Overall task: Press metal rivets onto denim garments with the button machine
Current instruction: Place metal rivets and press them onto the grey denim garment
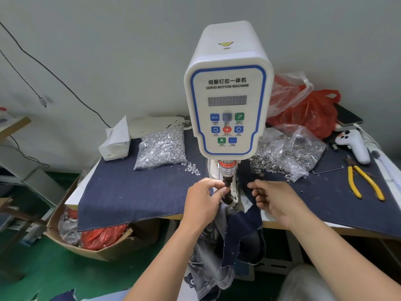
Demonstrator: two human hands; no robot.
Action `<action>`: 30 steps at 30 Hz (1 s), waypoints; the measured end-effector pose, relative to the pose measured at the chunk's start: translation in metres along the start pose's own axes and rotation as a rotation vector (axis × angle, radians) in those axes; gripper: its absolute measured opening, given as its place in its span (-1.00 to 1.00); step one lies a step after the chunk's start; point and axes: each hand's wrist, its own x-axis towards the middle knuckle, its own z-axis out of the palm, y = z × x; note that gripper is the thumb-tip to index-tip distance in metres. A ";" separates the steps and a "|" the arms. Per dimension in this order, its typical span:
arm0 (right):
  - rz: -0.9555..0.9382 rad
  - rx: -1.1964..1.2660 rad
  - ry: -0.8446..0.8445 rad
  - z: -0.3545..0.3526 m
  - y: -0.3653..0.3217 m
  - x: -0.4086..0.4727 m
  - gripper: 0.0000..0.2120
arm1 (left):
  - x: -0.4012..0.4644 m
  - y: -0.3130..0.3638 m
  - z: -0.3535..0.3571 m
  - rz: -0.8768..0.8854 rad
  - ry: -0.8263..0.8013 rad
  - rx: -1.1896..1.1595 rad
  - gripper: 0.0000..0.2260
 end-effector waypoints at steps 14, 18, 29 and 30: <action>-0.069 -0.082 -0.004 0.000 -0.009 -0.014 -0.75 | -0.002 0.003 -0.009 0.001 -0.029 0.027 -0.91; -0.294 -0.443 -0.131 0.005 -0.010 -0.032 -0.88 | -0.007 -0.001 -0.020 -0.162 -0.057 -0.230 -0.69; -0.787 -1.125 -0.415 0.028 0.018 -0.068 -0.70 | -0.031 0.016 -0.040 -0.193 -0.250 -0.902 -0.49; -0.742 -1.118 -0.390 0.026 0.015 -0.067 -0.76 | -0.031 0.018 -0.041 -0.174 -0.250 -0.910 -0.49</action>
